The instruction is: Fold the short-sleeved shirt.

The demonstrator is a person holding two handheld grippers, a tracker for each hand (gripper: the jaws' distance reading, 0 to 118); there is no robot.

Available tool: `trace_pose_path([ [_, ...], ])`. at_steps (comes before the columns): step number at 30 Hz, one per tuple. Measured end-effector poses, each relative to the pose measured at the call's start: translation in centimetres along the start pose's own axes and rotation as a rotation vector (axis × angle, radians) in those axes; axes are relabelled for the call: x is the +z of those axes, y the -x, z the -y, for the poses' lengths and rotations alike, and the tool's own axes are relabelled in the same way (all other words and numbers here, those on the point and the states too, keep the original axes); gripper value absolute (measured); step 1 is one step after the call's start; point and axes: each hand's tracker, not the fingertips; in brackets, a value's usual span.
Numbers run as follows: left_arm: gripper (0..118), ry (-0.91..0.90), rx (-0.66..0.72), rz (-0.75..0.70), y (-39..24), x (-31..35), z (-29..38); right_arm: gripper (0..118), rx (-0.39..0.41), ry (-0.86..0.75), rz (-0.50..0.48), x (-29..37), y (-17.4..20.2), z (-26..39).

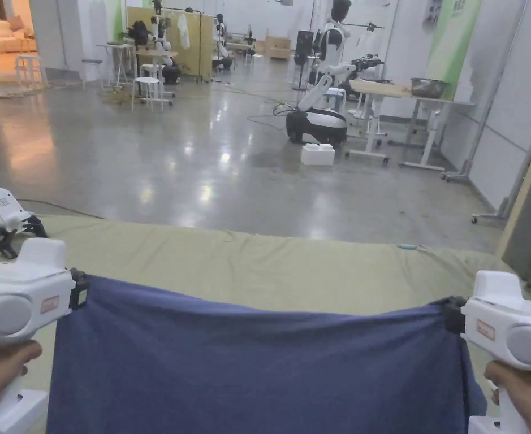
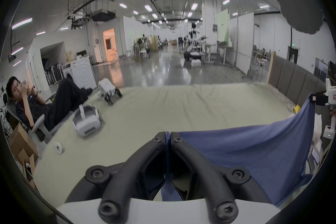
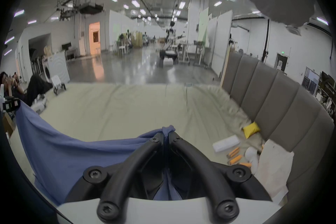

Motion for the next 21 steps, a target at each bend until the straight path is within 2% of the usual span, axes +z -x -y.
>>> trace_pose_path([
  [6, 0, -0.124, -0.024, -0.021, 0.9, 3.3, -8.2, 2, 0.010, -0.139, 0.009, 4.9, 0.1, -8.8],
  [9, 0, -0.164, -0.031, -0.030, 1.0, 4.3, -12.3, 2, 0.040, -0.193, 0.026, 6.4, 0.7, -13.1],
  [18, 0, -0.239, -0.035, -0.055, 1.9, 3.5, -22.3, 2, -0.004, -0.266, 0.057, 6.9, 0.0, -25.0],
  [21, 0, -0.255, -0.045, -0.066, 2.4, 2.4, -24.5, 2, 0.047, -0.288, 0.092, 6.5, 0.2, -26.8],
])
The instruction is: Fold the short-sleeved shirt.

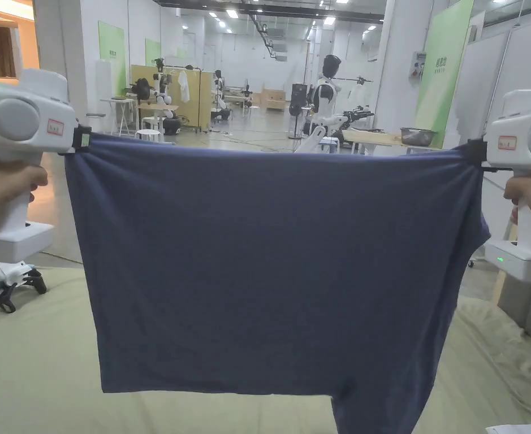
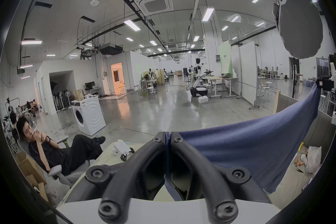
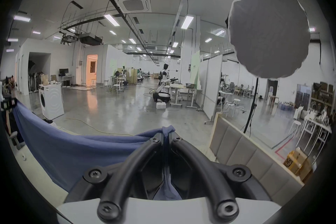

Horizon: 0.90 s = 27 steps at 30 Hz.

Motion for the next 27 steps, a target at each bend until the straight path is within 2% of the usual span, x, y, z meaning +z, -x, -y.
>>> trace_pose_path([
  [4, 0, -0.003, 0.000, -0.010, -0.7, -0.4, -0.6, 2, -0.003, -0.001, 0.008, -0.9, 0.2, -0.2],
  [8, 0, 0.012, -0.023, -0.015, -1.5, -0.7, 1.5, 2, 0.020, 0.007, 0.009, -1.4, 0.6, 2.5],
  [16, 0, 0.105, -0.021, 0.014, -2.6, -1.0, 10.9, 2, 0.053, 0.106, -0.006, -0.5, 1.6, 11.5],
  [21, 0, 0.141, -0.023, 0.033, -3.0, 2.0, 16.6, 2, 0.051, 0.145, -0.013, 2.8, 1.4, 16.5],
  [27, 0, 0.121, 0.010, 0.042, -2.5, 8.5, 19.3, 2, 0.045, 0.125, -0.010, 9.7, 1.5, 19.5],
])
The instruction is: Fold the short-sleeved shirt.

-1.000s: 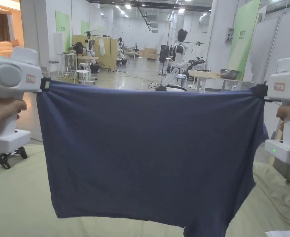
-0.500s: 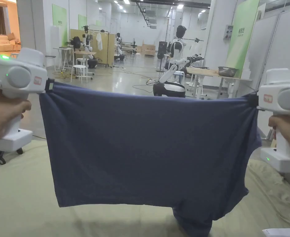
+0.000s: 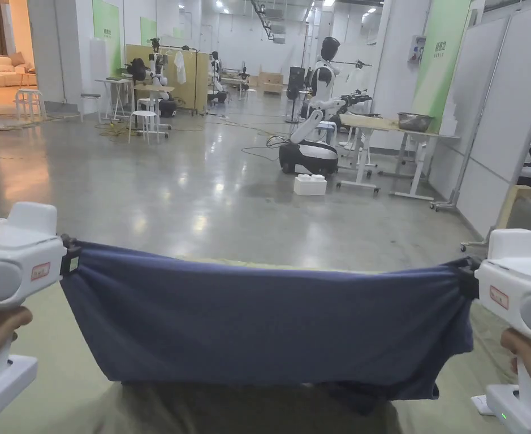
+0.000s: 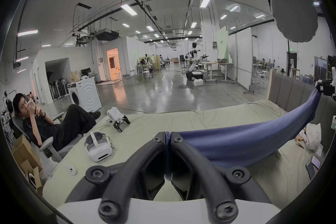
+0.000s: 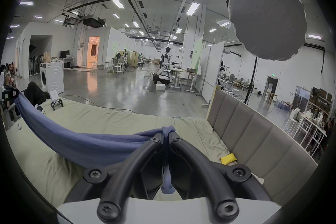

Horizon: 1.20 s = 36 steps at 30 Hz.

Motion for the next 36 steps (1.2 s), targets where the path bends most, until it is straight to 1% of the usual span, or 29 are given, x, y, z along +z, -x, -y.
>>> trace_pose_path([
  [4, 0, -0.027, 0.053, 0.010, 0.8, 4.4, 2.5, 2, -0.004, -0.005, 0.003, 3.5, -0.4, 2.0],
  [7, 0, -0.030, 0.059, 0.007, 1.0, 7.6, 4.9, 2, -0.006, 0.013, 0.000, 6.5, -0.4, 4.4],
  [10, 0, -0.019, 0.053, 0.007, 2.2, 9.0, 8.0, 2, -0.001, 0.031, -0.001, 9.4, -0.1, 7.0],
  [12, 0, -0.013, 0.056, 0.003, 2.0, 11.0, 9.8, 2, 0.021, 0.063, -0.001, 11.2, 0.4, 8.8],
  [14, 0, 0.006, 0.075, 0.008, 2.1, 12.6, 11.9, 2, 0.014, 0.091, -0.006, 12.8, 0.5, 10.9],
  [15, 0, 0.022, 0.081, 0.011, 2.2, 13.3, 13.0, 2, 0.028, 0.117, -0.009, 13.6, 0.8, 12.0],
  [17, 0, 0.061, 0.087, 0.011, 2.6, 14.0, 15.5, 2, 0.045, 0.157, -0.011, 14.7, 1.2, 14.3],
  [20, 0, 0.165, 0.087, 0.033, 2.8, 14.7, 19.8, 2, 0.085, 0.273, -0.022, 16.1, 2.0, 18.6],
  [23, 0, 0.293, 0.104, 0.062, 2.8, 14.7, 24.4, 2, 0.067, 0.391, -0.053, 16.2, 2.3, 23.4],
  [25, 0, 0.392, 0.088, 0.074, 2.0, 14.8, 27.2, 2, 0.096, 0.491, -0.073, 15.8, 2.7, 26.8],
  [29, 0, 0.549, 0.053, 0.082, 1.5, 14.3, 31.6, 2, 0.101, 0.646, -0.097, 15.2, 3.1, 32.3],
  [30, 0, 0.583, 0.053, 0.088, 1.7, 14.1, 32.5, 2, 0.116, 0.692, -0.100, 15.1, 3.3, 33.5],
  [32, 0, 0.643, 0.038, 0.083, 1.7, 13.7, 33.9, 2, 0.121, 0.734, -0.109, 15.0, 3.4, 35.3],
  [33, 0, 0.668, 0.026, 0.081, 1.7, 13.5, 34.5, 2, 0.106, 0.745, -0.104, 14.9, 3.4, 36.1],
  [35, 0, 0.685, 0.020, 0.086, 1.7, 13.2, 35.3, 3, 0.095, 0.763, -0.114, 14.8, 3.4, 36.9],
  [36, 2, 0.696, 0.012, 0.083, 0.7, 13.9, 34.7, 4, 0.095, 0.771, -0.113, 14.8, 3.6, 37.0],
])
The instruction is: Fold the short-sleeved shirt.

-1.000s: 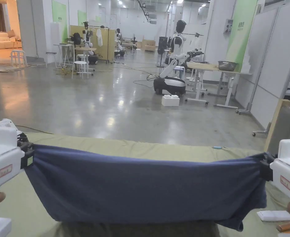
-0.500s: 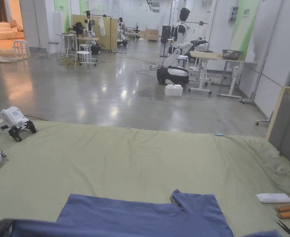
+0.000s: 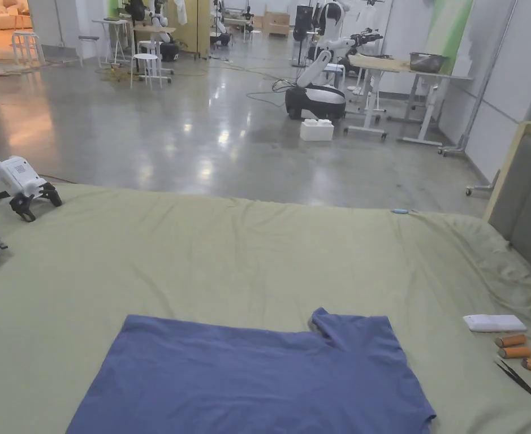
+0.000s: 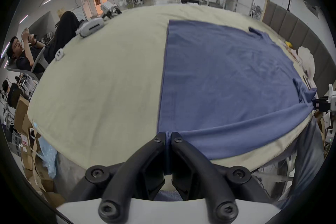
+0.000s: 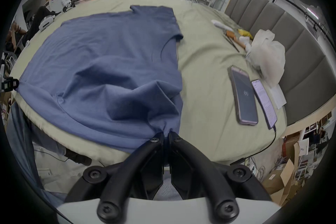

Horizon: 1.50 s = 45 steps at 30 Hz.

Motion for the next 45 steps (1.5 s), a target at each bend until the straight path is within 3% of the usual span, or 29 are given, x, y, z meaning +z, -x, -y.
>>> trace_pose_path([
  [2, 11, -0.003, 0.002, -0.008, -0.4, 0.4, -0.2, 13, 0.004, 0.004, 0.011, 0.3, 0.4, -0.2],
  [5, 55, -0.050, 0.001, -0.063, -0.3, 1.2, -0.9, 70, -0.018, -0.064, 0.082, 2.5, 0.4, -1.3],
  [6, 63, -0.104, 0.003, -0.059, -0.4, 1.9, -1.3, 81, -0.035, -0.108, 0.094, 3.3, 0.5, -1.9],
  [8, 65, -0.200, 0.008, -0.038, -1.3, 3.9, -2.4, 82, -0.068, -0.215, 0.113, 5.0, 0.7, -3.4],
  [13, 64, -0.435, 0.034, -0.017, -4.5, 7.3, -6.4, 82, -0.148, -0.548, 0.047, 7.7, 2.6, -7.4],
  [16, 62, -0.570, 0.006, -0.044, -7.2, 8.9, -8.9, 82, -0.172, -0.720, 0.027, 9.0, 4.8, -9.9],
  [20, 43, -0.735, -0.007, -0.063, -9.0, 9.6, -11.1, 74, -0.187, -0.890, 0.032, 10.6, 7.9, -12.8],
  [23, 37, -0.822, -0.014, -0.074, -10.2, 10.4, -12.5, 44, -0.195, -0.972, 0.041, 11.6, 9.5, -14.2],
  [24, 28, -0.847, -0.020, -0.071, -10.3, 10.3, -12.6, 25, -0.193, -0.978, 0.038, 11.9, 9.8, -14.6],
  [25, 19, -0.858, -0.015, -0.076, -10.4, 10.3, -12.9, 13, -0.195, -0.989, 0.039, 12.1, 10.1, -14.8],
  [27, 3, -0.877, -0.007, -0.076, -10.6, 10.6, -13.3, 4, -0.196, -1.002, 0.025, 12.2, 10.3, -15.2],
  [28, 0, -0.888, -0.002, -0.070, -10.9, 11.0, -13.3, 0, -0.200, -1.002, 0.015, 12.3, 10.3, -15.3],
  [36, 0, -0.850, -0.003, -0.059, -10.0, 10.8, -12.9, 0, -0.186, -1.009, 0.054, 12.3, 10.3, -15.3],
  [45, 0, -0.431, 0.036, -0.033, -2.8, 6.2, -7.2, 0, -0.158, -0.896, 0.037, 9.5, 9.9, -14.4],
])
